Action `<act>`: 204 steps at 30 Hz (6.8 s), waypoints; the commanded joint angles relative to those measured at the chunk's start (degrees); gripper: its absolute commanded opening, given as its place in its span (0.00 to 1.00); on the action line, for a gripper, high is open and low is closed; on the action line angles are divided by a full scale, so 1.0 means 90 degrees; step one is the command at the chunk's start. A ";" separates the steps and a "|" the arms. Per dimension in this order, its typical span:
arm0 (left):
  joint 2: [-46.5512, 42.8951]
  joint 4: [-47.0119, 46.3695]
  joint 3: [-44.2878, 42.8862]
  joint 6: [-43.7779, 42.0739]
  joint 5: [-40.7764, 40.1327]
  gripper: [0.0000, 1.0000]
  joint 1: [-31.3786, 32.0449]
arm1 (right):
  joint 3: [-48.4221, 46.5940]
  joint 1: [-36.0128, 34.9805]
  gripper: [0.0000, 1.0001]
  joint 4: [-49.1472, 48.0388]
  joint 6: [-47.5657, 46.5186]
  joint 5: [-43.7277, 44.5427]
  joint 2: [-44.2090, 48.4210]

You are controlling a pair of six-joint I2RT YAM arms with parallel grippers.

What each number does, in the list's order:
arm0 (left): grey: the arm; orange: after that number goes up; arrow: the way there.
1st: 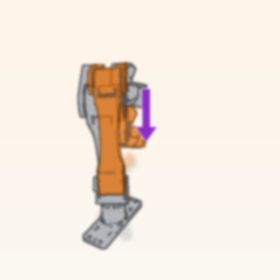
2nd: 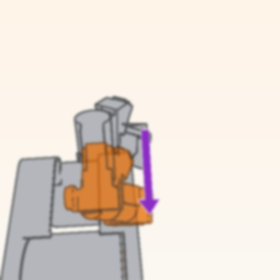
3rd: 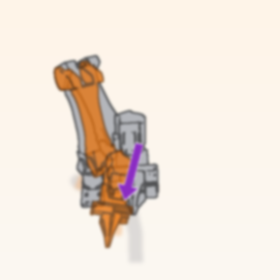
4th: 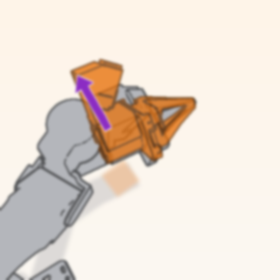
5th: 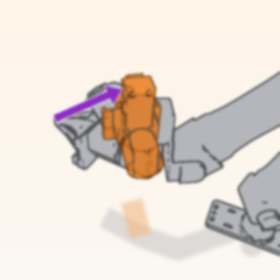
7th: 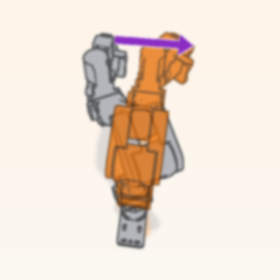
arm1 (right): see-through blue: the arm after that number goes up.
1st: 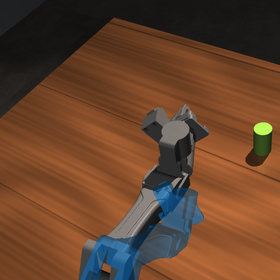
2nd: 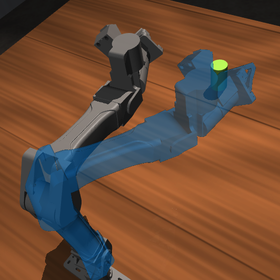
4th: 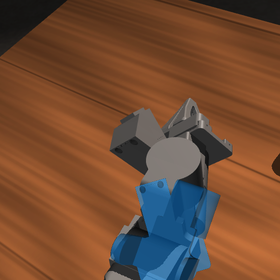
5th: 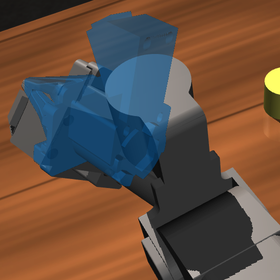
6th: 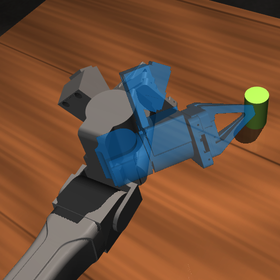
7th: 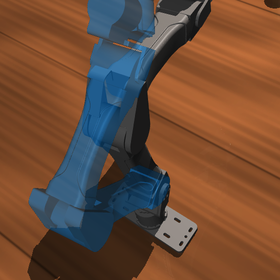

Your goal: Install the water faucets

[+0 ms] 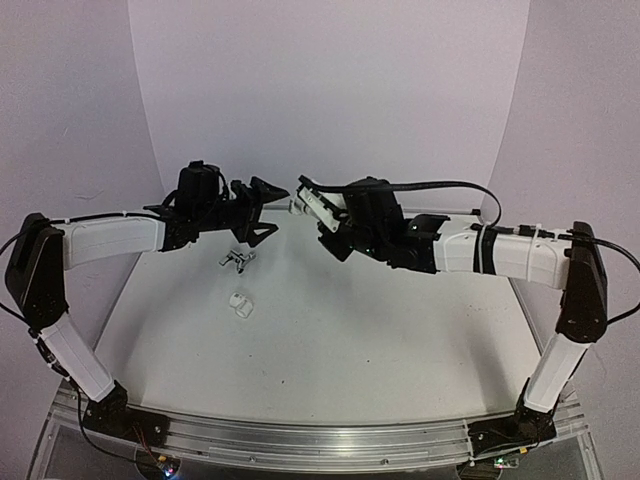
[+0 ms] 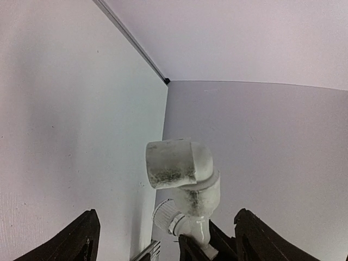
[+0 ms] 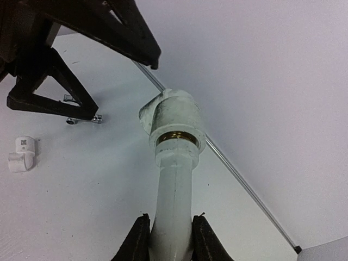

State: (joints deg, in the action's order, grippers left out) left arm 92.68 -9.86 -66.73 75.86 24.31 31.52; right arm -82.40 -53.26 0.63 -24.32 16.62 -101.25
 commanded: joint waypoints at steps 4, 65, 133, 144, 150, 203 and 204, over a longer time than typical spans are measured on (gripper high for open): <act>0.0439 0.0410 -0.0808 0.0482 -0.0487 0.92 0.0184 | -0.0511 -0.0235 0.00 -0.0279 -0.1013 0.0911 -0.0360; -0.0655 -0.1600 0.1358 -0.1036 -0.0218 0.90 -0.0299 | 0.0758 0.1579 0.00 -0.0892 0.4448 -0.4660 0.0888; 0.1208 -0.7375 0.0957 0.0099 0.0259 0.38 0.0297 | 0.1183 0.1153 0.00 -0.6053 0.9905 -0.6377 0.0443; -0.0396 -0.3551 0.1961 -0.0465 -0.0010 0.88 -0.0114 | 0.1036 0.1172 0.00 -0.1683 0.4959 -0.4310 0.0999; -0.0613 -0.1611 0.1436 -0.0305 0.0137 0.80 -0.0179 | 0.0744 0.1037 0.00 -0.0708 0.3289 -0.3403 0.0992; 0.0438 -0.6076 0.0857 0.0213 0.0601 0.00 0.0248 | 0.0934 0.1292 0.00 -0.6534 1.0074 -0.7224 0.0332; 0.0510 -0.6432 0.0919 0.0345 0.0617 0.00 0.0232 | 0.0948 0.1306 0.00 -0.6889 1.0511 -0.7229 0.0233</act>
State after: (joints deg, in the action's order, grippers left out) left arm 97.19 -39.05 -63.98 77.77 28.97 34.37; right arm -73.51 -42.73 -24.07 39.33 -36.31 -99.69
